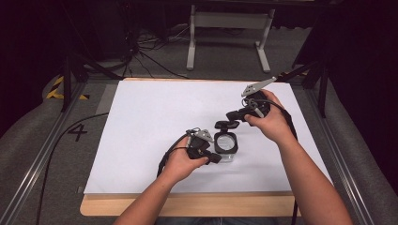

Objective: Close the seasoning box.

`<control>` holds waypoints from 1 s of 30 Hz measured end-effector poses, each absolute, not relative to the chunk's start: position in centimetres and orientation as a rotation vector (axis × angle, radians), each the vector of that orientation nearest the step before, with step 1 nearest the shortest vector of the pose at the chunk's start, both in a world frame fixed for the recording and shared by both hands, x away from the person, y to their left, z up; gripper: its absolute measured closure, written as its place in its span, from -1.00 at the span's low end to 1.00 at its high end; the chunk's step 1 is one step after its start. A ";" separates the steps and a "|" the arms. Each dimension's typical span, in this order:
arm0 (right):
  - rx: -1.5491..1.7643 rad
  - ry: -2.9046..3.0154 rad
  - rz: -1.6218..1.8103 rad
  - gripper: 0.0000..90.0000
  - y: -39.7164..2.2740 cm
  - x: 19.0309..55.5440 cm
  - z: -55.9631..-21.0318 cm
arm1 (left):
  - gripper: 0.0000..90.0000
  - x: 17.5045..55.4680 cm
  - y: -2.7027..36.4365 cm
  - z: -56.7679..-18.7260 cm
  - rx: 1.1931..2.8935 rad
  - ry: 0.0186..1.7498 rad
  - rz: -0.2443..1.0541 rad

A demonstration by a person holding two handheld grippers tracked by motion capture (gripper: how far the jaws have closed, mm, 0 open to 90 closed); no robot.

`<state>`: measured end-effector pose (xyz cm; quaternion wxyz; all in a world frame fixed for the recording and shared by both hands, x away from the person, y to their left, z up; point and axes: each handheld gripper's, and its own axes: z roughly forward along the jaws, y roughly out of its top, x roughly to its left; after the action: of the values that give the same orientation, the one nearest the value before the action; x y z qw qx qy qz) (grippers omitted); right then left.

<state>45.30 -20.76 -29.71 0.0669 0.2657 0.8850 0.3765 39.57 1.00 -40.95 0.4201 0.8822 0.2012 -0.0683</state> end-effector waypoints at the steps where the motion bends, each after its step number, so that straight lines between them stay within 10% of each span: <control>1: 0.787 2.671 1.136 1.00 -20.7 45.0 -29.8 | 0.95 39.6 1.0 -41.0 2.210 0.503 -0.170; 30: 0.778 2.804 1.012 1.00 -20.2 42.0 -34.3 | 0.92 39.6 1.0 -40.9 2.199 0.512 -0.181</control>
<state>42.04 -20.15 -34.30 0.0305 0.2523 0.9097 0.3285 39.56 1.02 -40.88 0.4245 0.8790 0.2047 -0.0722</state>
